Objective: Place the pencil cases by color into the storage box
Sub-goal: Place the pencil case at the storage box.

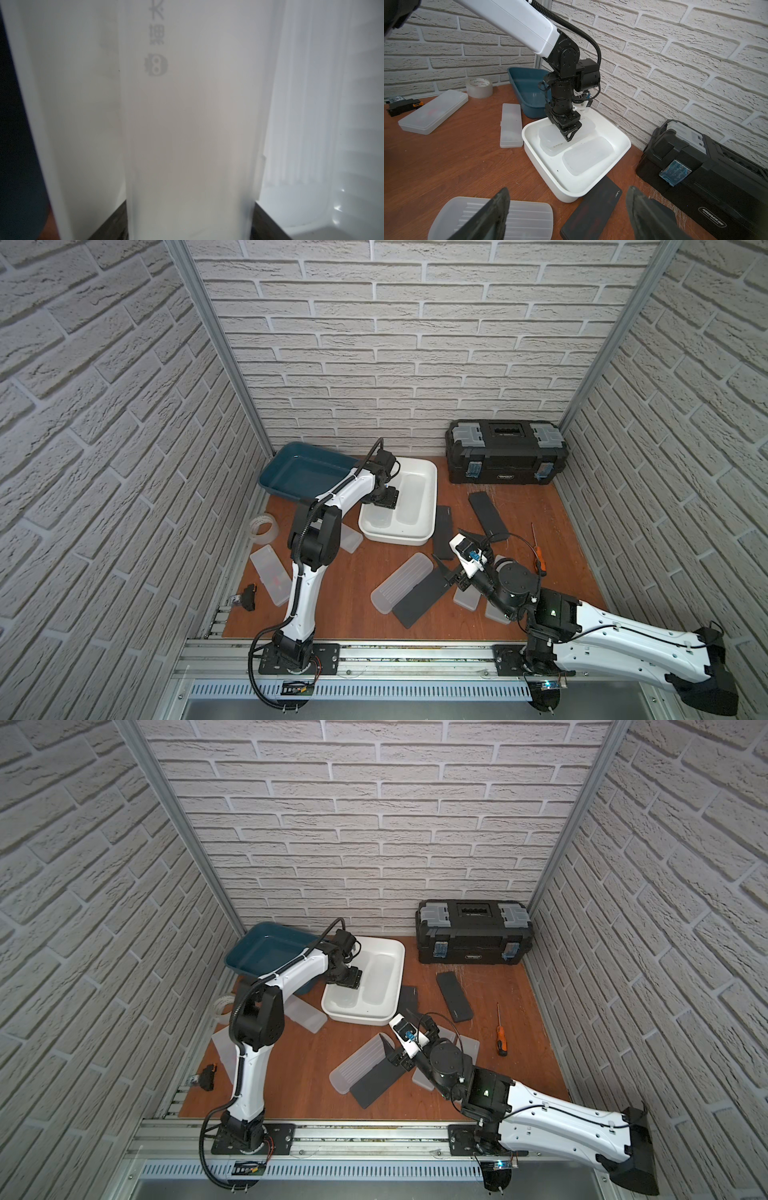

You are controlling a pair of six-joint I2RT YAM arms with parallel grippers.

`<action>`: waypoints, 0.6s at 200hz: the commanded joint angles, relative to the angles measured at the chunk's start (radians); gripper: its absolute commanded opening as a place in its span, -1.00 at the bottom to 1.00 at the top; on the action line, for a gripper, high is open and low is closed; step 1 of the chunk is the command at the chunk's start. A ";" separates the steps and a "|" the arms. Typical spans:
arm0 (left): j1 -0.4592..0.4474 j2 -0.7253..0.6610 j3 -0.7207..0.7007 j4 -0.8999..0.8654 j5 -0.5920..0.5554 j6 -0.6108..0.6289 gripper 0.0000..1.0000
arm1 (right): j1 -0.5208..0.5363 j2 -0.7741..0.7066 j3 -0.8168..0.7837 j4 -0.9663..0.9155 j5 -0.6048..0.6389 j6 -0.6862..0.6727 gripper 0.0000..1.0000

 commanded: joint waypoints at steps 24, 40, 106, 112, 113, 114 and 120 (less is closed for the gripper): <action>0.008 0.030 0.028 -0.024 -0.047 -0.054 0.41 | 0.015 -0.006 -0.037 0.095 -0.027 -0.010 0.75; 0.010 0.036 0.035 -0.025 -0.052 -0.058 0.41 | 0.016 -0.002 -0.045 0.107 -0.030 -0.010 0.75; 0.010 0.077 0.069 -0.057 -0.069 -0.072 0.46 | 0.019 -0.005 -0.067 0.122 -0.022 -0.008 0.76; 0.007 0.077 0.067 -0.056 -0.068 -0.073 0.46 | 0.019 -0.006 -0.069 0.123 -0.021 -0.008 0.75; 0.008 0.076 0.067 -0.056 -0.068 -0.073 0.46 | 0.019 -0.007 -0.069 0.123 -0.020 -0.008 0.75; 0.008 0.076 0.066 -0.056 -0.068 -0.073 0.46 | 0.019 -0.007 -0.069 0.123 -0.020 -0.008 0.75; 0.009 0.076 0.066 -0.056 -0.070 -0.073 0.47 | 0.019 -0.009 -0.070 0.122 -0.018 -0.008 0.75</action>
